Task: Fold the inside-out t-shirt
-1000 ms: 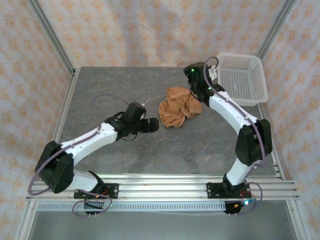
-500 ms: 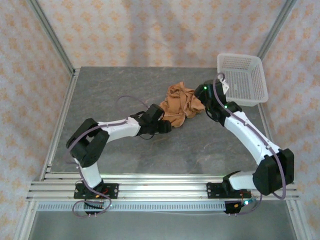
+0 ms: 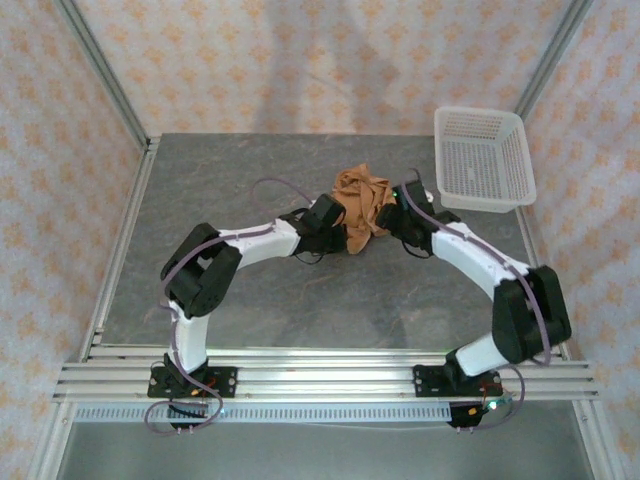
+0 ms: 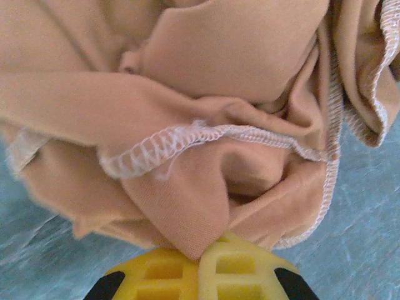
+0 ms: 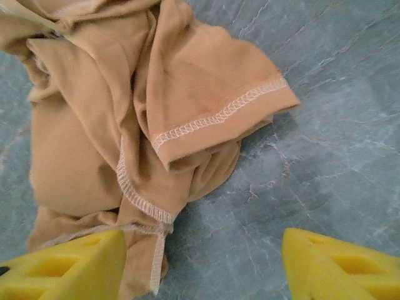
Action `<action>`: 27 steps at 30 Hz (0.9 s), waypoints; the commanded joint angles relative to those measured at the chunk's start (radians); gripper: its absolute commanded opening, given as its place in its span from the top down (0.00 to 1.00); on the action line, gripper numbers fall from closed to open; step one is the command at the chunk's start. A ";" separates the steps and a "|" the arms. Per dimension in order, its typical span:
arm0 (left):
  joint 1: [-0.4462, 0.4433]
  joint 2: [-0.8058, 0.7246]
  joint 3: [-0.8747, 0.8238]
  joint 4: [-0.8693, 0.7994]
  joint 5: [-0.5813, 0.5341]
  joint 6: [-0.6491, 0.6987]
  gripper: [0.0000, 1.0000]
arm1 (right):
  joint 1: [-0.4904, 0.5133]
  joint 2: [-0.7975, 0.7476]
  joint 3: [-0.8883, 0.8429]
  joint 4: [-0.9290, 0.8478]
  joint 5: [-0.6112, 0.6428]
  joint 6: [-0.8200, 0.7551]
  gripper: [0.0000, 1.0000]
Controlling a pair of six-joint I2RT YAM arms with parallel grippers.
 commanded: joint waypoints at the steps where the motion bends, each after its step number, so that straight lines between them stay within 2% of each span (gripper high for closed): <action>1: -0.003 -0.131 0.040 -0.165 -0.109 0.041 1.00 | -0.004 0.106 0.087 0.026 -0.008 -0.011 0.33; 3: -0.003 -0.168 0.047 -0.206 -0.126 0.051 1.00 | -0.012 0.187 0.126 0.070 0.013 0.003 0.39; 5: 0.000 -0.202 0.059 -0.252 -0.147 0.058 1.00 | -0.029 0.266 0.188 0.109 0.059 0.010 0.54; 7: 0.022 -0.252 0.075 -0.318 -0.170 0.077 1.00 | -0.052 0.333 0.288 0.098 0.075 -0.002 0.91; 8: 0.044 -0.280 0.082 -0.352 -0.174 0.093 1.00 | -0.064 0.350 0.345 0.059 0.066 -0.009 1.00; 11: 0.195 -0.410 0.104 -0.460 -0.138 0.134 1.00 | -0.086 0.339 0.496 -0.101 0.055 -0.064 1.00; 14: 0.372 -0.552 0.104 -0.476 -0.089 0.157 1.00 | -0.088 0.215 0.509 -0.171 0.066 -0.119 1.00; 16: 0.444 -0.614 0.116 -0.481 -0.079 0.167 1.00 | -0.088 0.113 0.493 -0.201 0.065 -0.130 1.00; 21: 0.500 -0.652 0.218 -0.592 -0.107 0.224 1.00 | -0.088 -0.113 0.493 -0.318 0.079 -0.145 1.00; 27: 0.523 -0.714 0.328 -0.675 -0.168 0.260 1.00 | -0.090 -0.250 0.584 -0.473 0.103 -0.158 1.00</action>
